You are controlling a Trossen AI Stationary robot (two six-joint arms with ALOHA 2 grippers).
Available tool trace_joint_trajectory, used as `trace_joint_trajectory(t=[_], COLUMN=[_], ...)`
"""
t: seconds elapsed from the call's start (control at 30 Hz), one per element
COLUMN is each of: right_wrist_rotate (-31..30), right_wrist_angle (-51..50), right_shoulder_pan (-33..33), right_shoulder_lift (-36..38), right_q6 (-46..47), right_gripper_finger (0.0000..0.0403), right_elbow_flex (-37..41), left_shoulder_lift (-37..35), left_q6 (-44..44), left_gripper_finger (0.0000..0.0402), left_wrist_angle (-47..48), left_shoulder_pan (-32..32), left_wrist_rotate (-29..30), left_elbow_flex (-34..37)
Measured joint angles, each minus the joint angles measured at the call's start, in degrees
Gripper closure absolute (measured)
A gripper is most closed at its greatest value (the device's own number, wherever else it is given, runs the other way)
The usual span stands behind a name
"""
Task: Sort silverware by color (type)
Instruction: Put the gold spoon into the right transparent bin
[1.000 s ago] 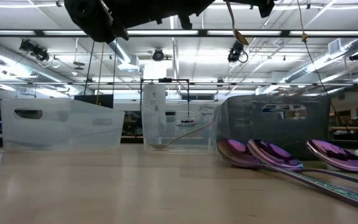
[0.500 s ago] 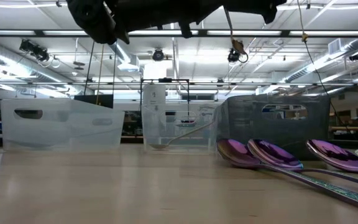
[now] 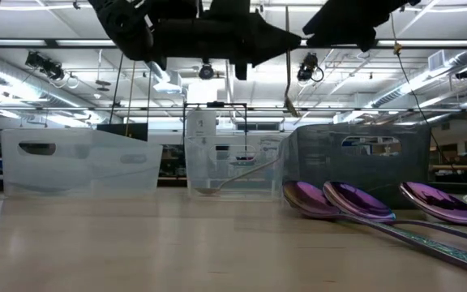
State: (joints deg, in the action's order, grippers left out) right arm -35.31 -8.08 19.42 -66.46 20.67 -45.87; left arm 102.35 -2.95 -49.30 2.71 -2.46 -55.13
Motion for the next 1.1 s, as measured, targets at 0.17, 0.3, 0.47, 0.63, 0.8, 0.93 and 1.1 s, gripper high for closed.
trace_joint_trajectory(t=[0.17,0.3,0.47,0.63,0.8,0.93,1.1], right_wrist_rotate=[0.65,0.85,0.87,0.48,-0.38,-1.16,-1.29], right_wrist_angle=[-3.82,-5.5,-5.81,-5.77,-5.74,-5.71,-4.67], right_shoulder_pan=[0.0,0.0,0.0,0.0,0.0,0.0,0.0], right_shoulder_lift=[0.0,0.0,0.0,0.0,0.0,0.0,-0.98], right_q6=[3.54,5.3,5.35,5.73,6.32,7.96,8.08], right_gripper_finger=[0.0226,0.0226,0.0226,0.0227,0.0227,0.0227,0.0227], right_elbow_flex=[0.0,0.0,0.0,0.0,0.0,0.0,0.0], left_shoulder_lift=[-1.07,-4.43,-8.23,-9.51,-9.51,-9.51,-8.54], left_q6=[-2.39,-2.44,-1.31,-0.87,-0.83,-1.16,-2.78], left_gripper_finger=[0.0377,0.0377,0.0377,0.0373,0.0369,0.0367,0.0366], left_wrist_angle=[4.88,11.16,22.0,30.1,35.8,39.16,42.65], left_shoulder_pan=[2.35,4.23,5.71,6.65,7.42,8.11,8.38], left_wrist_rotate=[-4.57,-6.71,-6.84,-6.93,-6.89,-6.91,-6.89], left_elbow_flex=[0.09,0.07,0.04,0.04,0.04,0.04,0.04])
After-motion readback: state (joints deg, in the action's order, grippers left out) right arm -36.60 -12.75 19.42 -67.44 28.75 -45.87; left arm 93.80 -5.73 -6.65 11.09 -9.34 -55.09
